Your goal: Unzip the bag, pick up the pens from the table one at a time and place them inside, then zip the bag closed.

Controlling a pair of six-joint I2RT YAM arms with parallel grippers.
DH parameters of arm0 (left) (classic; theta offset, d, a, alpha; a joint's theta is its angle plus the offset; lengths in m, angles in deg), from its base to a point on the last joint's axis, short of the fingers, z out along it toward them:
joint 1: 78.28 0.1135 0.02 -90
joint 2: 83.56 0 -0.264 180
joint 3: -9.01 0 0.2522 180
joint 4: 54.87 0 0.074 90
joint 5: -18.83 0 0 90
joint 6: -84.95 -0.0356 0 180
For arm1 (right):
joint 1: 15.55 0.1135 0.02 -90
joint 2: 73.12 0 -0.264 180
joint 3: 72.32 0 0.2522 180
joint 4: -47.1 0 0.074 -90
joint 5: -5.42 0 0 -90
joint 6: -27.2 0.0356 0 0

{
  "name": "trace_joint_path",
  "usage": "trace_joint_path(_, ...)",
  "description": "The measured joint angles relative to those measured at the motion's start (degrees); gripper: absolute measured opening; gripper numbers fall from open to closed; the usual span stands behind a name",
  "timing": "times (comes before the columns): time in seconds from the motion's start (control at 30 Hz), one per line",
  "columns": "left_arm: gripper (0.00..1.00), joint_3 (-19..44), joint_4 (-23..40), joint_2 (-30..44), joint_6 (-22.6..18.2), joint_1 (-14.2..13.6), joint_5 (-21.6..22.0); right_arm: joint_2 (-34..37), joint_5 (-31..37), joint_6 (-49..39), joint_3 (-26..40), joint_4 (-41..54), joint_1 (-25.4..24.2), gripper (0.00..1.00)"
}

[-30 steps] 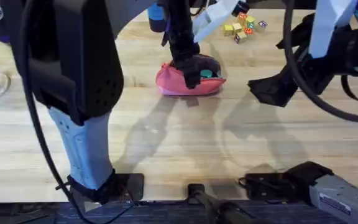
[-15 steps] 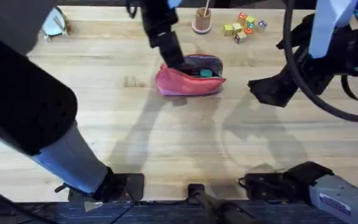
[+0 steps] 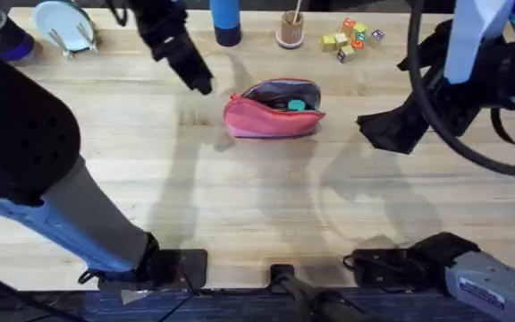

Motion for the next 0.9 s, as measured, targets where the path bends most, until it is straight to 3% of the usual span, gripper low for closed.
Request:
trace_joint_path(0.23,0.997,0.0,1.9,0.0,-0.7,3.9,0.0,0.0,0.0,0.0,0.0,0.0,0.0,0.997)
trace_joint_path(0.57,0.997,-0.4,2.1,-0.8,-0.9,4.2,-1.1,0.0,0.0,0.0,0.0,0.0,0.0,0.997)
trace_joint_path(0.9,0.995,-7.8,-0.8,-11.1,-3.9,4.7,-1.4,0.0,0.0,0.0,0.0,0.0,0.0,0.997)
